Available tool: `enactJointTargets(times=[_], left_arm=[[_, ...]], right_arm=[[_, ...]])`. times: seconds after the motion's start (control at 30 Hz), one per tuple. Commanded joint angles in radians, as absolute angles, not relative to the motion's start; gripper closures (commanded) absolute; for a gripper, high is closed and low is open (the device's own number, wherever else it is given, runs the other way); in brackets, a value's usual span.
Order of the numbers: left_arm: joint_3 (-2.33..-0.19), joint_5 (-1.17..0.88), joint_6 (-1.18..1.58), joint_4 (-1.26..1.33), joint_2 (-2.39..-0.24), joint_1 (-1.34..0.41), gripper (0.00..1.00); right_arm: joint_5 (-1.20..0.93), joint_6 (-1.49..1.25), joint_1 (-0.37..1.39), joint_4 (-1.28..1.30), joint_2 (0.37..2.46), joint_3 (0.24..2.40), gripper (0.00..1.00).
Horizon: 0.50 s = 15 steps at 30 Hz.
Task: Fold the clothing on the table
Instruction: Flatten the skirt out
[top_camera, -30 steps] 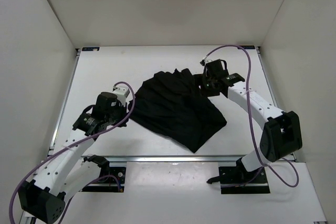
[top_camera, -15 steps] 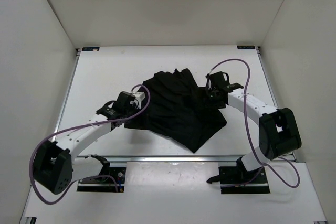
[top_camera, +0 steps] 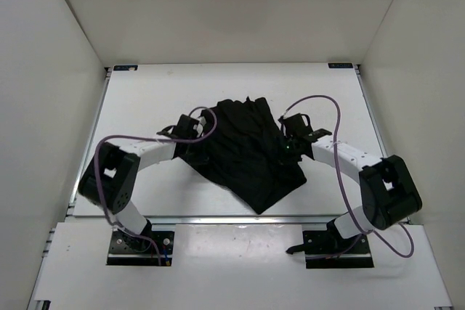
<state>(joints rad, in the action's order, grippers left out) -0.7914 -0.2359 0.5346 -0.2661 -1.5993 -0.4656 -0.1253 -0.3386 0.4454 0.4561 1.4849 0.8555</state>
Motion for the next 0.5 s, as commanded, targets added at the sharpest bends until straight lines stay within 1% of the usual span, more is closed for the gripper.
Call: enactJointTargets(times=[0.0, 0.13, 0.2, 0.23, 0.27, 0.33, 0.37, 0.4, 0.47], left_arm=[[-0.992, -0.166, 0.492, -0.261, -1.708, -0.404, 1.00], [-1.176, -0.158, 0.466, -0.317, -1.801, -0.350, 1.00], [-1.253, -0.149, 0.446, -0.377, -1.807, -0.338, 0.81], [-1.271, -0.150, 0.434, -0.405, -1.792, -0.342, 0.67], [-1.264, -0.155, 0.423, -0.414, -1.752, -0.344, 0.56], [-1.215, -0.175, 0.437, -0.419, -1.681, -0.371, 0.41], [-1.177, -0.175, 0.449, -0.416, -1.619, -0.386, 0.37], [-1.128, -0.198, 0.468, -0.413, -1.562, -0.390, 0.35], [-1.039, -0.230, 0.520, -0.384, -1.463, -0.452, 0.31]], right_arm=[[-0.205, -0.399, 0.476, 0.390, 1.378, 0.816, 1.00], [-0.241, -0.410, 0.457, 0.365, 1.330, 0.764, 1.00], [-0.233, -0.413, 0.449, 0.359, 1.310, 0.746, 1.00], [-0.236, -0.407, 0.445, 0.357, 1.307, 0.736, 1.00], [-0.233, -0.408, 0.449, 0.357, 1.302, 0.729, 1.00], [-0.229, -0.414, 0.446, 0.338, 1.292, 0.719, 1.00], [-0.229, -0.426, 0.446, 0.327, 1.290, 0.707, 1.00], [-0.229, -0.425, 0.449, 0.309, 1.296, 0.690, 1.00], [-0.230, -0.431, 0.463, 0.281, 1.287, 0.680, 1.00]])
